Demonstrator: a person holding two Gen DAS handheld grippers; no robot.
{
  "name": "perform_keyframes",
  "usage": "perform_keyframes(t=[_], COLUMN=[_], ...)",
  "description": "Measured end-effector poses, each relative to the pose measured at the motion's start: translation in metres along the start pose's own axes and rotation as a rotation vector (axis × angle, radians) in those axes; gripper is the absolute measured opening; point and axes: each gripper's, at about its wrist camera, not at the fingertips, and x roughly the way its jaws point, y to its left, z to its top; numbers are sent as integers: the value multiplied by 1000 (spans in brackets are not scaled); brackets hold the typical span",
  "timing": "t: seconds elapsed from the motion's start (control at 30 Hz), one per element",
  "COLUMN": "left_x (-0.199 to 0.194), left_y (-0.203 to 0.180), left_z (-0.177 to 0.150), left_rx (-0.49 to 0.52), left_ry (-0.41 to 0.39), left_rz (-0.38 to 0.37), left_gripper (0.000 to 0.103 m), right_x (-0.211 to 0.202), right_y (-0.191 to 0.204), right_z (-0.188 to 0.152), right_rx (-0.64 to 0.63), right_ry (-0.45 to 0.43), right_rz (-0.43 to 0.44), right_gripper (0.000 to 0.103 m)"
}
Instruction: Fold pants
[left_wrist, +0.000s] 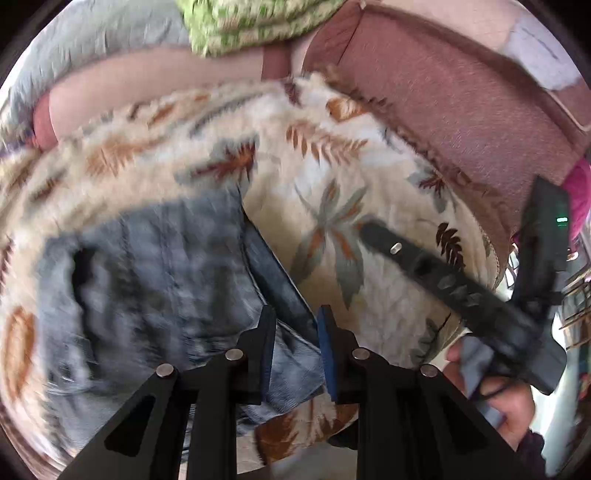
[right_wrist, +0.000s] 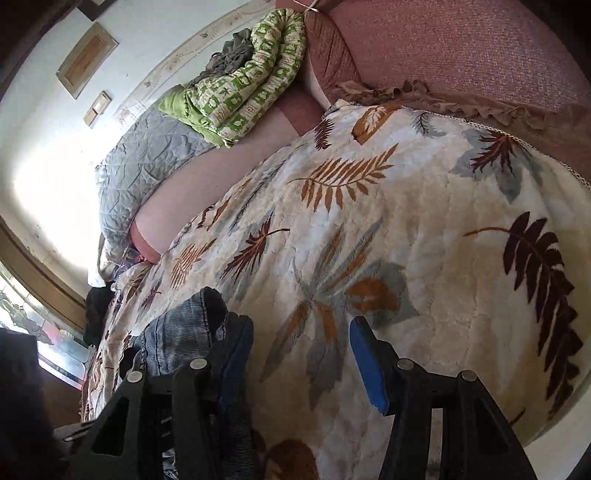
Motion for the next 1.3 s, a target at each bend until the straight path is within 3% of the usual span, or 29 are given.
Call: perform_keyframes(t=[0.07,0.13,0.23,0.33,0.47,0.6,0.77,0.93,1.07,1.17,1.3], left_x=[-32,-61,-87,-85,-66,-39,-7,14,40,55,41], left_y=[8,26,57,95,142,163,179,182,184,183,185], left_z=[6,6,0,-12,-24,-18,-4,6,4,5,6], left_rx=[19,16,7,-40,-129,-159,-163,-162,-139,-107,-136], left_ry=[-80,-144,-188,-133,-33,19,50,72,136,159,159], left_rz=[27,88,225,371,447,475,514,519,521,541,527], left_gripper=[31,45,46,46,46,46,46,46,47,47,47], right_x=[0,-1,-5,-7,2,22,59,97,128,131,112], right_y=[9,19,40,71,110,136,161,149,121,115,118], right_z=[-3,-6,-12,-24,-43,-46,-33,-22,-27,-24,-26], right_rx=[-35,-63,-131,-251,-377,-403,-404,-313,-227,-197,-213], right_ry=[-10,-21,-40,-43,5,92,184,274,359,371,332], right_rz=[-1,19,71,139,196,220,159,131,106,127,132], right_gripper=[58,58,58,58,43,41,41,41,40,40,42])
